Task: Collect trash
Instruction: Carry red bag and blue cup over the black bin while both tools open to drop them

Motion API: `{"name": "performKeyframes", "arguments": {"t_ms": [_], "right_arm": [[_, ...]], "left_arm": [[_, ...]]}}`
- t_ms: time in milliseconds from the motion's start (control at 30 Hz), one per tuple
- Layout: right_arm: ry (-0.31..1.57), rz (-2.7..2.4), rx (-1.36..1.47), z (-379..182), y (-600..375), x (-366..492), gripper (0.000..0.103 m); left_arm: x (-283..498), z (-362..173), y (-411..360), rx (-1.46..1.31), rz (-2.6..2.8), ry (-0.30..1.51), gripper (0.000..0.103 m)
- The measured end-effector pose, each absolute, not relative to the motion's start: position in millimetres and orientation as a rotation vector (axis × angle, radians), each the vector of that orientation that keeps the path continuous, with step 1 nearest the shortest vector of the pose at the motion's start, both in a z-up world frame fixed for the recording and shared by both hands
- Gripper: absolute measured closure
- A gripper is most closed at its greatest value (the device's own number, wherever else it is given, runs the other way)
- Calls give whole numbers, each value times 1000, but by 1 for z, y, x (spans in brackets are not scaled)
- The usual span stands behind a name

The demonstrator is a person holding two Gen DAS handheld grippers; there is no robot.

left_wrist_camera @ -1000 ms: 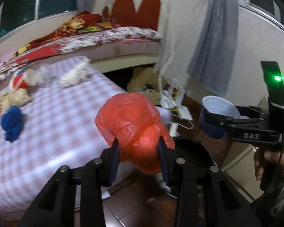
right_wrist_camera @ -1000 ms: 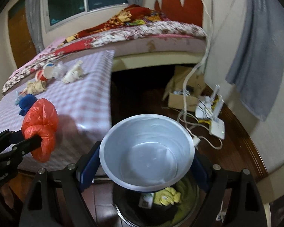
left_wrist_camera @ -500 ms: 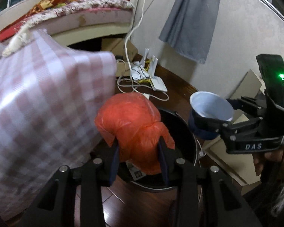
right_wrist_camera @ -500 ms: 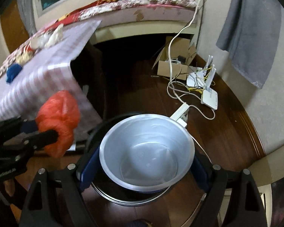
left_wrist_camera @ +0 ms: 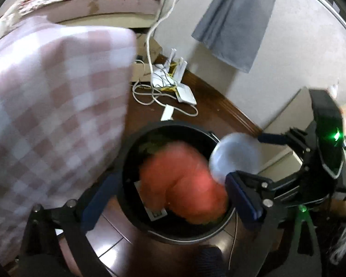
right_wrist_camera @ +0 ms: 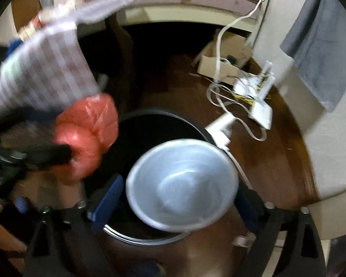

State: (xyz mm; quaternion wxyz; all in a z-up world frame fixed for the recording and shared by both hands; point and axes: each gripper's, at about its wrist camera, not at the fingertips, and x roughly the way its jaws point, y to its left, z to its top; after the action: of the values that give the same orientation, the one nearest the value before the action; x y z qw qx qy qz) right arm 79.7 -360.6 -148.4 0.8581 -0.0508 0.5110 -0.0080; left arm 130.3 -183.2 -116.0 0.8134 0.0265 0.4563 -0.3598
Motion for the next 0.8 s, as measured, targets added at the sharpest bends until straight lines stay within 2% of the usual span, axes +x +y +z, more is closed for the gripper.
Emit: {"name": "performKeyframes", "arguments": {"t_ms": [133, 800], "right_arm": [[1105, -46, -95, -154, -369, 76, 7], [1056, -13, -126, -126, -344, 84, 4]], "left_arm": [[130, -121, -176, 120, -678, 964, 1], [119, -99, -143, 136, -534, 892, 1]]}}
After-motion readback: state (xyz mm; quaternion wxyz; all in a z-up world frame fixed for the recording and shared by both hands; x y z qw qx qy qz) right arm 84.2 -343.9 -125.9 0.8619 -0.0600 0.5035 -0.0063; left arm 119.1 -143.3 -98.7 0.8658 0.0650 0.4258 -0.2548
